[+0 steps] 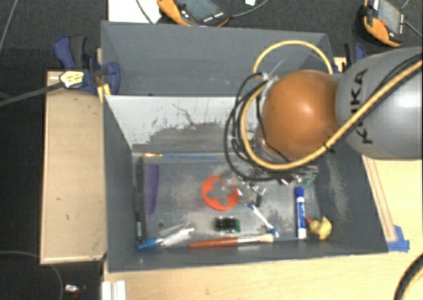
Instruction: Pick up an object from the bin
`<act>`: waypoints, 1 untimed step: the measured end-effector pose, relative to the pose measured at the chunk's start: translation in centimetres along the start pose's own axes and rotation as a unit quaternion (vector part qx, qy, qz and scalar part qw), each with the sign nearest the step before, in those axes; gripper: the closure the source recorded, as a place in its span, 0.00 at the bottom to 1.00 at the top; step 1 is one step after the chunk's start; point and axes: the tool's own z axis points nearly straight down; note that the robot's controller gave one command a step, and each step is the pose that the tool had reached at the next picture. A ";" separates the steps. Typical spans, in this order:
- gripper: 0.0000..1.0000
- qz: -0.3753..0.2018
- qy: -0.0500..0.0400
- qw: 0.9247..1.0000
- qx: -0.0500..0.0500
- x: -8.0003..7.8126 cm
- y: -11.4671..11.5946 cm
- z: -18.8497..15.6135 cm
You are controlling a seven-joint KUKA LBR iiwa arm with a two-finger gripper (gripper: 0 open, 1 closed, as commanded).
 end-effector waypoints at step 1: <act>1.00 0.002 -0.008 1.000 0.005 -3.5 3.9 -7.7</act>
Offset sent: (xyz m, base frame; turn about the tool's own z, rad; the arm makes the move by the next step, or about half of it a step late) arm -0.0041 0.0280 0.0288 0.2218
